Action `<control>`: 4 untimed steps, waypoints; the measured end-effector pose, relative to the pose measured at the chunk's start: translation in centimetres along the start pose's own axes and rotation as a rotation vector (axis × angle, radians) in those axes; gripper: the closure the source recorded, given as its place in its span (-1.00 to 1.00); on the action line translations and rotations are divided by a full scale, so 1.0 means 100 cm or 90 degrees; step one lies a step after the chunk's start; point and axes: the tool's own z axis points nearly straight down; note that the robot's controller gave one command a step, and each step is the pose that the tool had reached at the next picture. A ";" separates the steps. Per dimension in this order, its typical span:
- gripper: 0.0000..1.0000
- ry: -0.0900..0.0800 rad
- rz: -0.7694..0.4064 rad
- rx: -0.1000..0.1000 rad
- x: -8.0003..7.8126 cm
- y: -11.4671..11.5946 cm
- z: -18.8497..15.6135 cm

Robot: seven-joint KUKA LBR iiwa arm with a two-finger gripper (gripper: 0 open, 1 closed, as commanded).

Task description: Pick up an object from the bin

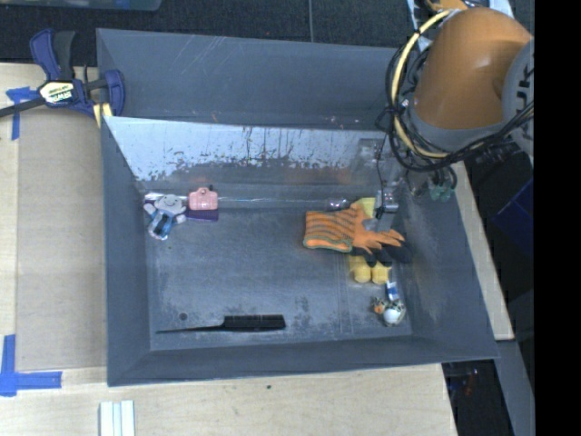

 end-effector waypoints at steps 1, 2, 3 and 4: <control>-1.00 -0.002 0.063 0.000 -0.006 -0.026 0.077; -1.00 -0.006 0.081 0.000 -0.006 -0.044 0.087; -1.00 -0.002 0.150 0.000 -0.005 -0.037 0.093; -1.00 -0.004 0.327 -0.002 -0.010 -0.052 0.132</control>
Offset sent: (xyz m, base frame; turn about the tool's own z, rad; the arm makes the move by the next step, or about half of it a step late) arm 0.0061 -0.0488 -0.0780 0.1303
